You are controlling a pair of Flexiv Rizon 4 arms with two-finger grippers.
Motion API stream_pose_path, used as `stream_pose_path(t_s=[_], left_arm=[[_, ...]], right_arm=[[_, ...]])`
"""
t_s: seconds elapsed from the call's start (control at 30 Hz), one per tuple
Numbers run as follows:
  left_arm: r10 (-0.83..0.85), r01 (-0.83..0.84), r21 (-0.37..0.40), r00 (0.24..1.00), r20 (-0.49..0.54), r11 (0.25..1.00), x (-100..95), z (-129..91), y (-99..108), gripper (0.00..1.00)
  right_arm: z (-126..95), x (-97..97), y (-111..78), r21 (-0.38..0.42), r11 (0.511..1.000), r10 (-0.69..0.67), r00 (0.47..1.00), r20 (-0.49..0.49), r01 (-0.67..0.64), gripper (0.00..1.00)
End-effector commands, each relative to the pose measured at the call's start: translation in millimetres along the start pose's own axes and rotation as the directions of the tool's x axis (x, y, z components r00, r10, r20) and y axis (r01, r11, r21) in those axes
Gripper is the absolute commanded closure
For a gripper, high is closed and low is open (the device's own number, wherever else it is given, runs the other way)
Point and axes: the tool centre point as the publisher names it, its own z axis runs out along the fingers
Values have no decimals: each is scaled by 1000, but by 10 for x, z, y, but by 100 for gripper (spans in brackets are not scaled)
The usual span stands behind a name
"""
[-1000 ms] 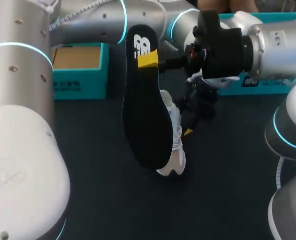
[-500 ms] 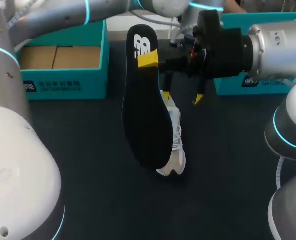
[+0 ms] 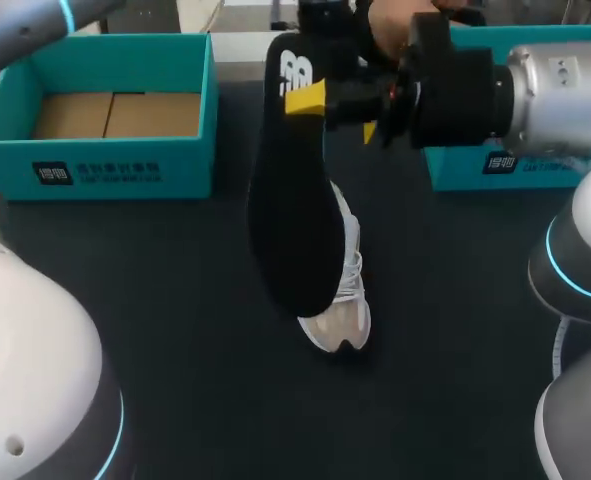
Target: Take the shoe out of the shoebox, open the shoe tongue, remove and reinsert the insole, then place the shoe into the shoebox
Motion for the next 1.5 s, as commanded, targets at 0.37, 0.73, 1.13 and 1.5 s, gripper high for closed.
stream_pose_path(t_s=[0.37,0.73,1.13,1.5], left_arm=[[11,-4,-14,837,548,1000,801,-306,-69,0],[14,-21,8,870,493,1000,812,-352,-88,0],[-1,-28,40,814,581,999,817,-362,-138,0],[207,-209,-101,583,786,973,886,-620,-278,0]], right_arm=[[-652,-566,471,-129,956,267,963,18,-263,100],[-729,-712,550,-190,929,329,943,40,-316,100],[-731,-791,675,-207,918,344,939,-14,-339,100],[-925,-1116,1102,-204,827,524,849,-58,-524,100]])
